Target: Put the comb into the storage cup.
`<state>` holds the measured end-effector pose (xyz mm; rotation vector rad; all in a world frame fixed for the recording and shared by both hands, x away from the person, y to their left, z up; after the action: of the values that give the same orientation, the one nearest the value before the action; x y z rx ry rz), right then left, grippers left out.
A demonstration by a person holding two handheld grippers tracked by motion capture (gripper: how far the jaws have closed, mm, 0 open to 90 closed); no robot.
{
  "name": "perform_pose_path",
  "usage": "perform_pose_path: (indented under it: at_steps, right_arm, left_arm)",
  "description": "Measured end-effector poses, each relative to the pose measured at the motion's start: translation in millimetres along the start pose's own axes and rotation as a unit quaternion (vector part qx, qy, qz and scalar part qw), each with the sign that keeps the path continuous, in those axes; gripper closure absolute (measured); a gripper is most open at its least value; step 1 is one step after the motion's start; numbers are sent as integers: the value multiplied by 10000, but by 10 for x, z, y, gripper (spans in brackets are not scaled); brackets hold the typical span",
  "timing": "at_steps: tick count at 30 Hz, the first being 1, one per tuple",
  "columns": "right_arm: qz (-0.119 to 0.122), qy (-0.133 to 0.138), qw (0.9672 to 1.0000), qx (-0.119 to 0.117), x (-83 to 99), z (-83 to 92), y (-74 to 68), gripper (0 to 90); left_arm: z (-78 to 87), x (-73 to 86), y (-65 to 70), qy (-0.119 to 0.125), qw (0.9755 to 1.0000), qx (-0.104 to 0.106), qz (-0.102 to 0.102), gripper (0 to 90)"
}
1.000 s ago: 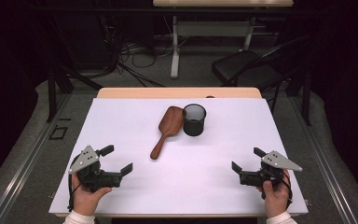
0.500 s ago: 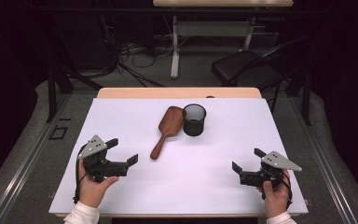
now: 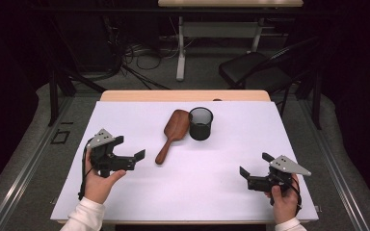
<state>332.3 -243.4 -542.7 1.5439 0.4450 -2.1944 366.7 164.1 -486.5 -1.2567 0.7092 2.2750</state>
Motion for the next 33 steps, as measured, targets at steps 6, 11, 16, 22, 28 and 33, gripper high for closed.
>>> perform_pose_path:
  at_steps: [6,11,16,22,28,33]
  right_arm:
    - [4,10,10000,35,0,10,17,0]
    - [18,-4,10000,35,5,9,16,0]
    - [38,-10,10000,23,7,4,10,0]
    - [29,-33,10000,21,13,-1,11,0]
    - [33,-31,10000,37,13,0,18,1]
    - [20,-57,10000,24,20,-2,19,1]
  left_arm:
    - [-46,-51,-36,-108,9999,-19,102,3]
    - [-86,-70,-64,-210,9996,-54,166,4]
    - [-109,-100,-98,-326,9993,-147,143,4]
    - [-156,-145,-150,-514,9982,-262,179,5]
    - [-235,-167,-192,-680,9968,-361,221,13]
    - [-308,-185,-207,-834,9955,-410,204,13]
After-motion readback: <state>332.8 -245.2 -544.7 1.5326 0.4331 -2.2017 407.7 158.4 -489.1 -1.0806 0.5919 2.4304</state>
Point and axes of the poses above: each handheld gripper's, and its own axes: z roughly backward along the jaws, x roughly out of its underside, y roughly to its right, the point moved 7 cm from there along -z, roughly forward along the jaws, and after that the axes turned 3 degrees about z, right-handed, at the moved point
